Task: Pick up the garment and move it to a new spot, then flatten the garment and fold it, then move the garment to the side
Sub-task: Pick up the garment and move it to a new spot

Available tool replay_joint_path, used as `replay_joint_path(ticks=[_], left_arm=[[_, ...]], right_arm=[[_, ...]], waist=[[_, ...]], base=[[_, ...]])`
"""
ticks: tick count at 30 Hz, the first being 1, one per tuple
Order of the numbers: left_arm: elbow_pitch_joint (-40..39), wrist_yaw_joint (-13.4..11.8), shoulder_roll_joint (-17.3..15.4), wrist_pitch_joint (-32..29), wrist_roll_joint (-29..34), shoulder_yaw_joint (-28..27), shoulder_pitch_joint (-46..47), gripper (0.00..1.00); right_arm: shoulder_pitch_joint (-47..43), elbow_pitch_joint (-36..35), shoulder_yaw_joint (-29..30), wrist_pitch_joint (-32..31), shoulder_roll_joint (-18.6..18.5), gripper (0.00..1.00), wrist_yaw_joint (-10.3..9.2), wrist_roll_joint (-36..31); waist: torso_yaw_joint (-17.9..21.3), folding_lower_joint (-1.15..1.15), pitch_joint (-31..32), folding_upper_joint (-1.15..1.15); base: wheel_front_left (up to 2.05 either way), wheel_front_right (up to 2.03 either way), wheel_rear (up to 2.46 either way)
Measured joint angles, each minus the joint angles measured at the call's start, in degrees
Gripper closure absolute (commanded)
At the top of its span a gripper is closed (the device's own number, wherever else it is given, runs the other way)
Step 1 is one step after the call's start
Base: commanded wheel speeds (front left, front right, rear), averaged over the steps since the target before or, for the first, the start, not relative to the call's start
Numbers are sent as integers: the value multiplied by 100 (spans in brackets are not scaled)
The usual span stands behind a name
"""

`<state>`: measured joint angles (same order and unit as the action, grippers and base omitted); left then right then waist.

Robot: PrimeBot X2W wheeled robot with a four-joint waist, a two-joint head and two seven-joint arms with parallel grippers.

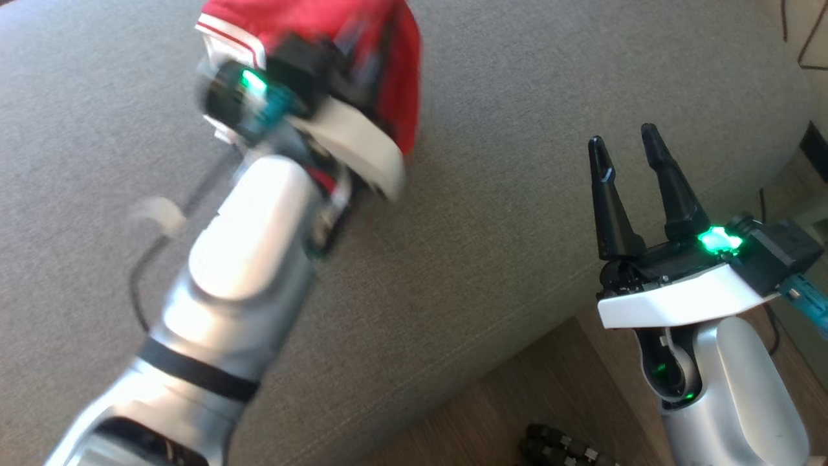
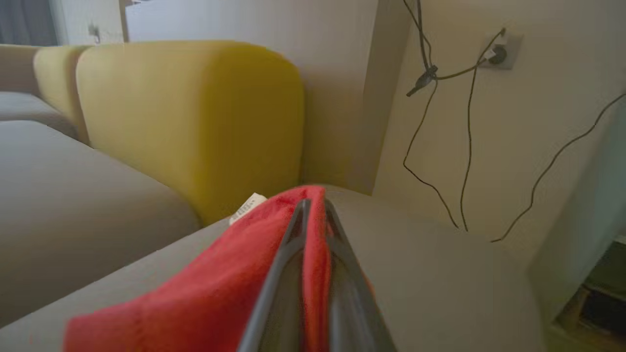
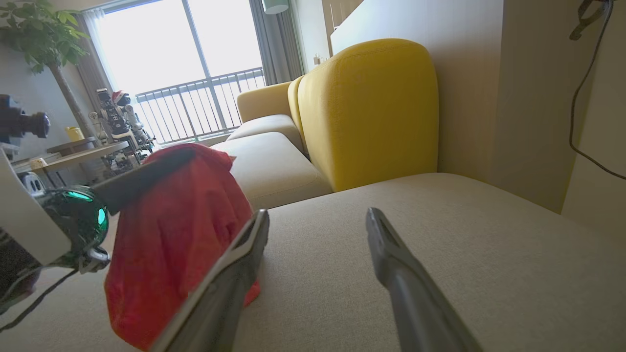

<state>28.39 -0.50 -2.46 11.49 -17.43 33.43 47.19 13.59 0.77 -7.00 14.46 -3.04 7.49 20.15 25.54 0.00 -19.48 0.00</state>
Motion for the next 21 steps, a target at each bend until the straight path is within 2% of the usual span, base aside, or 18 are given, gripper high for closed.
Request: replay_joint_path(ticks=[1, 3, 5, 9, 12, 15, 18, 21], left_arm=[[52, 16, 0, 21, -288, 267, -46, 0], [115, 38, 16, 29, -811, 747, -183, 0], [172, -73, 18, 85, -1098, 1053, -267, 0], [216, -293, 5, 231, -1407, 1201, -165, 0], [183, -413, 5, 280, -1441, 1112, -19, 0], [-122, -512, -30, 282, -1351, 742, 3, 0], [-688, -620, -208, 320, -1043, 335, -127, 0], [-1192, -662, -490, 322, -759, -2, -663, 0]], right_arm=[[0, 1, -13, 0, 1, 0, 0, 0], [0, 5, -14, 0, 2, 0, 0, -1], [1, 4, 5, 0, 2, 0, 0, -21], [-1, 5, 118, 0, 2, 0, 0, -112], [-2, 10, 133, 0, 3, 0, 0, -203], [-11, 10, 202, 0, 2, 0, 0, -308], [-21, 14, 316, 0, 2, 0, 0, -485], [-70, 49, 344, 0, 2, 0, 0, -709]], waist=[[17, 0, -5, 0], [10, 0, 12, 0], [-33, 0, 36, 0], [-223, 0, 102, 0], [-419, 0, 186, 0], [-664, 0, 295, 0], [-969, 0, 412, 0], [-1309, 0, 536, 0]], base=[[0, 0, 0], [0, 0, 0], [0, 0, 0], [0, 0, 0], [0, 0, 0], [0, 0, 0], [0, 0, 0], [0, 0, 0]])
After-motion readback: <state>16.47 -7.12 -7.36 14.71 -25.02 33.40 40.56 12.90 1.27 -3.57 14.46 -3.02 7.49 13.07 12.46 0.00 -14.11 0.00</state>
